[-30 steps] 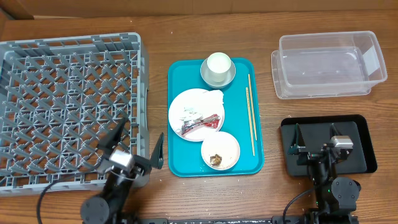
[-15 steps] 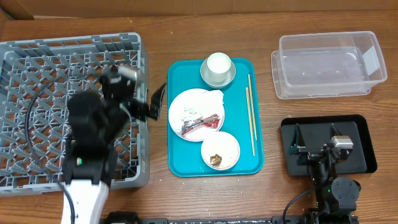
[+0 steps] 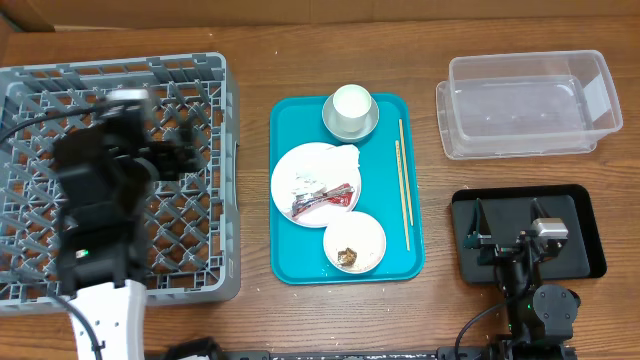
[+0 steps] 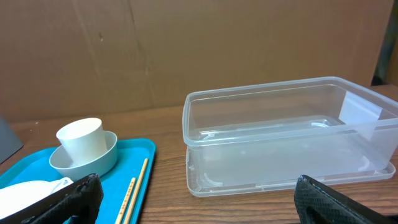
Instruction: Sort waste into correct bins and load items into the dishwasher
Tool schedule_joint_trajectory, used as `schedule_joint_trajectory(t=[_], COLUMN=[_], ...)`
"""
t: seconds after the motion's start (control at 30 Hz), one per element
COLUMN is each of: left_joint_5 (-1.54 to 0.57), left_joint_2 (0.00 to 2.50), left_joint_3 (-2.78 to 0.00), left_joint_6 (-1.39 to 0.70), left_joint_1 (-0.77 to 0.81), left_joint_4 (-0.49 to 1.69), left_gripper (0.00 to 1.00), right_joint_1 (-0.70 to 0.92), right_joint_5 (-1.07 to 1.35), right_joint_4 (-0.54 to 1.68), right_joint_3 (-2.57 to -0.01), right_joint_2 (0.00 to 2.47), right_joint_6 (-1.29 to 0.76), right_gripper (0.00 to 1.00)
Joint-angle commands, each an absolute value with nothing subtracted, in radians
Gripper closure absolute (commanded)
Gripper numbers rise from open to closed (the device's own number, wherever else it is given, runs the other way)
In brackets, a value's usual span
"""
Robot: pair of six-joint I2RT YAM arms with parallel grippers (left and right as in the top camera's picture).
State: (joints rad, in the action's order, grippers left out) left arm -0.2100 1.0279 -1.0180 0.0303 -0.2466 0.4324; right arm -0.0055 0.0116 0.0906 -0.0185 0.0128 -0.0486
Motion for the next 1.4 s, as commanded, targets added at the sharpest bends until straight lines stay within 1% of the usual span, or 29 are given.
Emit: schedule_joint_trajectory(t=[0.0,0.07,0.13,0.2,0.27,0.33,0.37,0.43,0.5,0.63,0.73,0.83,0.9,0.97,1.13,1.27,1.37], left_joint_5=[-0.338,-0.403,-0.416,-0.416,-0.415,-0.410,-0.411,-0.411,-0.411,-0.411,-0.411,-0.411,-0.411,-0.411,-0.411,-0.411,-0.411], left_joint_2=[1.019,1.019,1.019,1.019,1.019,1.019,1.019,1.019,1.021,1.031,1.035,1.039,1.041,1.041,1.042,1.042,1.042], left_joint_3=[-1.034,-1.034,-1.034,-1.034,-1.034,-1.034,-1.034,-1.034,-1.034,-1.034,-1.034,-1.034,-1.034,-1.034,-1.034,-1.034,-1.034], left_joint_6=[-0.026,-0.026,-0.026,-0.026,-0.025,-0.025,-0.025,-0.025,-0.025,-0.025,-0.025,-0.025,-0.025,-0.025,-0.025,-0.025,-0.025], left_joint_1=[-0.377,-0.449,-0.498,-0.533,-0.549,-0.550,-0.550,-0.550,-0.550,-0.550,-0.550,-0.550,-0.550,-0.550,-0.550,-0.550,-0.550], left_joint_4=[0.437,0.429,0.420,0.416,0.416,0.416,0.417,0.423,0.424,0.437,0.466,0.492,0.509,0.527,0.531,0.531,0.531], left_gripper=[0.00,0.00,0.00,0.00,0.00,0.00,0.00,0.00,0.00,0.00,0.00,0.00,0.00,0.00,0.00,0.00,0.00], right_joint_1=[0.000,0.000,0.000,0.000,0.001,0.001,0.000,0.000,0.000,0.000,0.000,0.000,0.000,0.000,0.000,0.000,0.004], right_joint_5=[0.009,0.009,0.009,0.026,0.148,0.297,0.324,0.323,0.306,0.194,0.157,0.159,0.180,0.232,0.363,0.434,0.513], right_joint_4=[0.084,0.084,0.081,-0.005,-0.102,-0.126,-0.138,-0.215,-0.347,-0.593,-0.661,-0.623,-0.556,-0.479,-0.186,0.099,0.256], right_joint_3=[-0.008,-0.008,-0.008,-0.008,-0.008,-0.008,-0.008,-0.008,-0.008,-0.009,-0.036,-0.101,-0.163,-0.235,-0.497,-0.744,-0.904], right_joint_2=[0.003,0.003,0.003,0.003,0.003,0.003,0.003,0.003,0.003,0.003,0.004,0.038,0.089,0.159,0.434,0.692,0.860], right_joint_6=[-0.052,-0.052,-0.052,-0.059,-0.146,-0.244,-0.260,-0.289,-0.337,-0.398,-0.397,-0.393,-0.384,-0.326,-0.165,-0.147,-0.110], right_gripper=[0.00,0.00,0.00,0.00,0.00,0.00,0.00,0.00,0.00,0.00,0.00,0.00,0.00,0.00,0.00,0.00,0.00])
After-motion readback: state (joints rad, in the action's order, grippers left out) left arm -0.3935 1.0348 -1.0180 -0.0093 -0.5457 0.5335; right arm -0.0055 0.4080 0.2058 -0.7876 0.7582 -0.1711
